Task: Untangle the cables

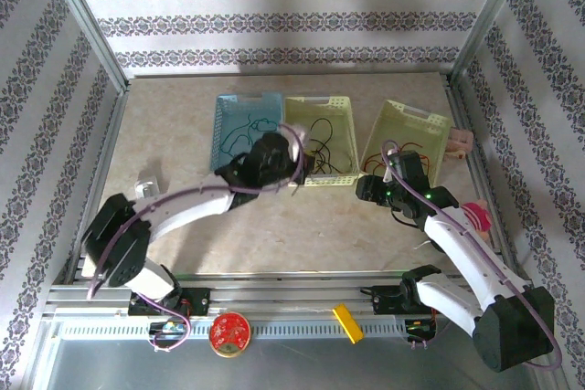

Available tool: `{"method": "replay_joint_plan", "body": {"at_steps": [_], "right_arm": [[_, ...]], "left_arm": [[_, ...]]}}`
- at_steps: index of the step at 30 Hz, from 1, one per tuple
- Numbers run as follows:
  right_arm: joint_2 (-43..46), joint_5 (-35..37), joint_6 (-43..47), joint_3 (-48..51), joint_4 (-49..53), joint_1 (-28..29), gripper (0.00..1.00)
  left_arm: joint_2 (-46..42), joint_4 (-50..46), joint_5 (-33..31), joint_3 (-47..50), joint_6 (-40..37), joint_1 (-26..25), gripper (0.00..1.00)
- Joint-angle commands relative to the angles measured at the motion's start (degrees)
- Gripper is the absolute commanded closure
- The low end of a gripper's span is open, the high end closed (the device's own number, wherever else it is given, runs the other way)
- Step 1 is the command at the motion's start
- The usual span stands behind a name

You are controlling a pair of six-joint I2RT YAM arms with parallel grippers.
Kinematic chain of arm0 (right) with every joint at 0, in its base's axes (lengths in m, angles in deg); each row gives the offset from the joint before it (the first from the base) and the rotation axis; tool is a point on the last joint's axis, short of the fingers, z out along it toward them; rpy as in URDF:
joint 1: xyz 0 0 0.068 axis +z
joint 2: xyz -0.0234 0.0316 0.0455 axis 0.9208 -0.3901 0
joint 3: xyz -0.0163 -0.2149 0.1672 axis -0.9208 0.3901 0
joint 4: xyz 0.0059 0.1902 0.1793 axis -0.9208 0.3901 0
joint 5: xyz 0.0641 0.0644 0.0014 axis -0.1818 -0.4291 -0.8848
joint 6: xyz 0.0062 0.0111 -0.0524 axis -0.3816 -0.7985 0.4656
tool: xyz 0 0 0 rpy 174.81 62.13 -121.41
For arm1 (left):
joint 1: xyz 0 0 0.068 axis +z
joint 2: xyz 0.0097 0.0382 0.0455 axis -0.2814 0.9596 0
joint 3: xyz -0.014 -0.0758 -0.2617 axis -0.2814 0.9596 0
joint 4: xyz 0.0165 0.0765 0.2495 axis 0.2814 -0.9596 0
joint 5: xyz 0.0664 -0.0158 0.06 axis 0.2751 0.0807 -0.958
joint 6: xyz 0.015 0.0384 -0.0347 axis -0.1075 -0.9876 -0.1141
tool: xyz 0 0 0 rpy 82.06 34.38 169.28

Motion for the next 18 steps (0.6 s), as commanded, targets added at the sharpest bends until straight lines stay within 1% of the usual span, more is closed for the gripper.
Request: {"method": "replay_joint_plan", "body": {"at_steps": [1, 2, 4, 5, 7, 8, 11, 13, 15, 17, 18], "right_arm": [[0.6, 0.7, -0.7, 0.2, 1.0, -0.4, 0.36], [0.6, 0.7, -0.6, 0.1, 1.3, -0.5, 0.36], [0.8, 1.4, -0.5, -0.3, 2.0, -0.6, 0.36], [0.9, 1.8, -0.4, -0.5, 2.5, -0.6, 0.36], [1.5, 2.5, -0.4, -0.7, 3.0, -0.6, 0.35], [1.9, 3.0, -0.2, -0.7, 3.0, -0.7, 0.34], [2.9, 5.6, -0.1, -0.3, 2.4, -0.7, 0.33], [3.6, 8.6, 0.4, -0.2, 1.9, -0.6, 0.32], [4.7, 13.5, 1.3, 0.1, 0.6, 0.1, 0.30], [6.7, 21.1, 3.6, 0.9, -3.2, 2.3, 0.24], [7.7, 25.1, 5.1, 1.8, -6.0, 3.9, 0.20]], "left_arm": [[8.6, 2.0, -5.3, -7.5, 1.8, 4.0, 1.00], [11.0, 2.1, -6.1, -10.0, 2.2, 4.7, 0.89], [14.0, 1.7, -7.5, -14.1, 0.3, 5.0, 0.44], [14.1, 1.4, -8.6, -15.3, -1.1, 4.8, 0.29], [12.2, 2.2, -10.9, -14.5, -4.0, 4.1, 0.07], [10.3, 3.8, -12.3, -12.4, -6.1, 3.4, 0.00], [1.9, 7.3, -19.3, -3.5, -10.5, 1.2, 0.01], [-5.3, 8.7, -24.9, 4.2, -9.9, 0.6, 0.01], [-13.5, 8.7, -32.6, 12.4, -6.0, 0.5, 0.01], [-22.5, 5.8, -40.6, 19.9, -4.5, 0.8, 0.01], [-26.0, 3.5, -43.2, 22.4, -4.8, 1.2, 0.01]]}}
